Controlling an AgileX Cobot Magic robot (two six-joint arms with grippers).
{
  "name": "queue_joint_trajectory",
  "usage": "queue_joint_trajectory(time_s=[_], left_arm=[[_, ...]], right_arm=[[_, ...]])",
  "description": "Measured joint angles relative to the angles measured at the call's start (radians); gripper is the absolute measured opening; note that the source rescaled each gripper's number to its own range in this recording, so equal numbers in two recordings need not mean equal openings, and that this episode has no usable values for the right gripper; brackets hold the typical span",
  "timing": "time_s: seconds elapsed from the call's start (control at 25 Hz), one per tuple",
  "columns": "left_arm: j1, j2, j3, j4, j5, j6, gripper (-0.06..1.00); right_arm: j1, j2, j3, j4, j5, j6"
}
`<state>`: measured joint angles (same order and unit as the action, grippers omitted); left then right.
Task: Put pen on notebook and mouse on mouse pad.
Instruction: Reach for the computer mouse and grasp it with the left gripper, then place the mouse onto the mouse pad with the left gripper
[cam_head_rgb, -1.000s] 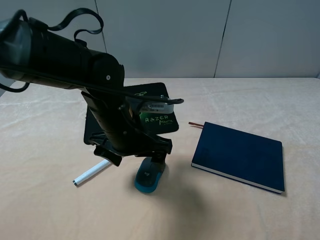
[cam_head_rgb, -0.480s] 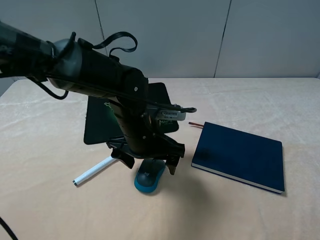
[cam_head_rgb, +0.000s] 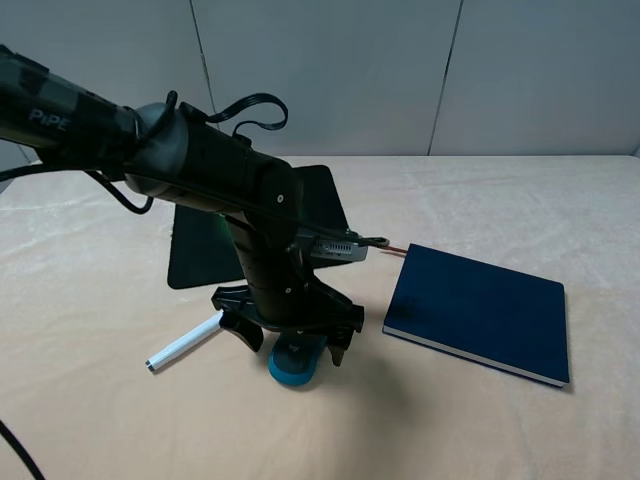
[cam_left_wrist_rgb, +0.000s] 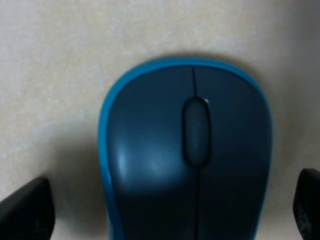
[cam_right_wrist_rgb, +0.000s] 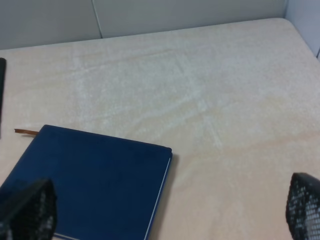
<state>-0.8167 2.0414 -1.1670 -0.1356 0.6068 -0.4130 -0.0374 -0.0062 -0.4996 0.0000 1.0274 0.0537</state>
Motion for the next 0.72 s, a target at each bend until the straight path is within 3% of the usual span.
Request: queue_joint_trajectory(time_s=[0.24,0.56,0.72], left_arm=[[0.000,0.008,-0.005,0.006,0.008,-0.001,0.84],[0.000,0.010,-0.005,0.004,0.000,-0.001,0.49],[0.000,0.010,-0.005,0.004,0.000,-0.001,0.48]], right_arm=[[0.000,0.000,0.000,0.000,0.000,0.000],[0.000,0.000,0.000,0.000,0.000,0.000],[0.000,0.000,0.000,0.000,0.000,0.000]])
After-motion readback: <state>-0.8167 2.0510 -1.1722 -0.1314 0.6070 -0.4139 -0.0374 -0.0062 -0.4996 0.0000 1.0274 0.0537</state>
